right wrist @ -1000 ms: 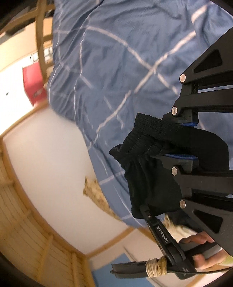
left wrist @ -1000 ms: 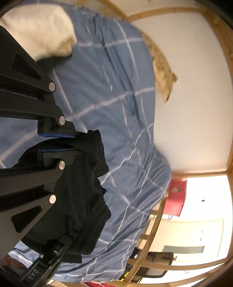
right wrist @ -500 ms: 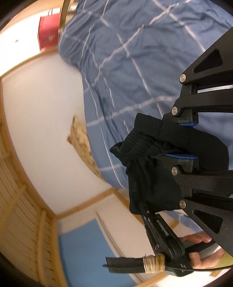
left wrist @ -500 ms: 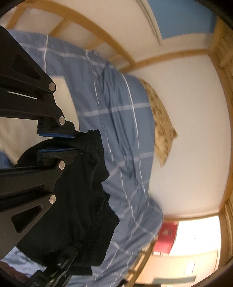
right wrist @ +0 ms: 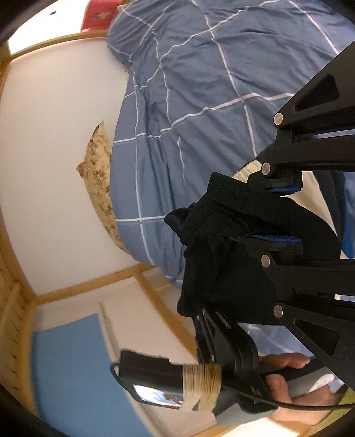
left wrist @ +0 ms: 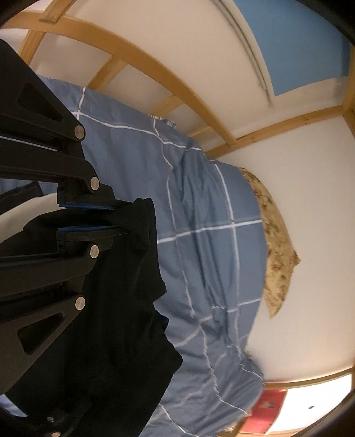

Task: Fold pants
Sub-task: 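Carry the folded shorts with both grippers toward the clothes stack, then lower the shorts onto the clothes stack and open both grippers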

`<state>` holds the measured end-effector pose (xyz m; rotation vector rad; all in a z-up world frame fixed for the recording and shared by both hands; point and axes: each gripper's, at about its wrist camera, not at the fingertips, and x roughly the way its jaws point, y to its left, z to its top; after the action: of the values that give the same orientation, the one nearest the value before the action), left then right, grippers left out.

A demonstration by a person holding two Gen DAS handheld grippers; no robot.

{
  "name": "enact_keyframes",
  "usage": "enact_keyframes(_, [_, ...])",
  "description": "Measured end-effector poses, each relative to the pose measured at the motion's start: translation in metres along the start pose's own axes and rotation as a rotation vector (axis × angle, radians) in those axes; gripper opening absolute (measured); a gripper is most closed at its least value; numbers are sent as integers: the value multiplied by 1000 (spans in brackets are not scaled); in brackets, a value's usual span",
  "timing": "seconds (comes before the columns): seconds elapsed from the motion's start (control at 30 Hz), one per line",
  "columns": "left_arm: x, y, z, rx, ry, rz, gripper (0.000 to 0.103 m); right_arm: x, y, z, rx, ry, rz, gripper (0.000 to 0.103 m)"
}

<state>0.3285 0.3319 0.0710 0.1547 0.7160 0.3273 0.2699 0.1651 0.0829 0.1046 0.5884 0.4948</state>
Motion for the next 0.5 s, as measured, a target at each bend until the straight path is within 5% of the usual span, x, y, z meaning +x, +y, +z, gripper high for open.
enact_keyframes(0.13, [12, 2, -16, 6, 39, 13, 12, 15, 1, -13, -24, 63, 4, 25])
enact_keyframes(0.23, [13, 4, -28, 14, 47, 57, 25, 19, -5, -26, -36, 76, -20, 43])
enact_keyframes(0.33, [11, 7, -40, 38, 41, 156, 44, 11, -11, -36, -36, 55, -69, 74])
enact_keyframes(0.5, [-2, 15, -50, 48, 48, 240, 57, -5, -12, -44, -70, -9, -160, 82])
